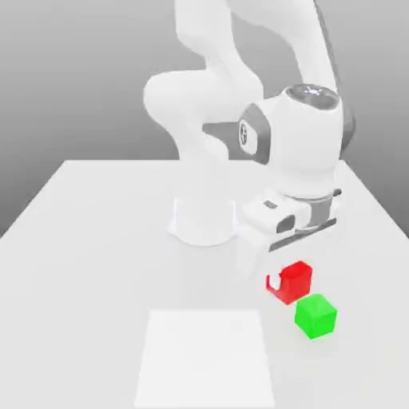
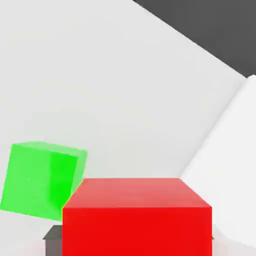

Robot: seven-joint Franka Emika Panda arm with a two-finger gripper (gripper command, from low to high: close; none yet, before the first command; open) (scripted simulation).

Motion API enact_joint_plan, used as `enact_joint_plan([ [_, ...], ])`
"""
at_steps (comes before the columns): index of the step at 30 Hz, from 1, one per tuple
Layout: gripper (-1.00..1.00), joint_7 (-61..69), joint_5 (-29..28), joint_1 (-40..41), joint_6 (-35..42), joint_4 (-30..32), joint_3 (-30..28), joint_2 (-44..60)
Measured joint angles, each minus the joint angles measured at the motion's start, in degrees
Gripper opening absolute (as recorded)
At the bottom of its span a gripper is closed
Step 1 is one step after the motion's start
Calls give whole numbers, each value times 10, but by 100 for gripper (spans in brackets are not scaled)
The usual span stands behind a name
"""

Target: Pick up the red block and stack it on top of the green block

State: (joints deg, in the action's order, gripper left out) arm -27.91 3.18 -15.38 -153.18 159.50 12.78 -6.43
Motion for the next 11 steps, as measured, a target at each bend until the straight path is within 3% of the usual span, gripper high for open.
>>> enact_joint_plan([
  [7, -100, -38, -64, -16, -91, -5, 5, 98],
  [8, 100, -48, -78, -20, -109, -6, -2, 117],
  [11, 100, -48, -78, -20, -109, -6, -2, 117],
])
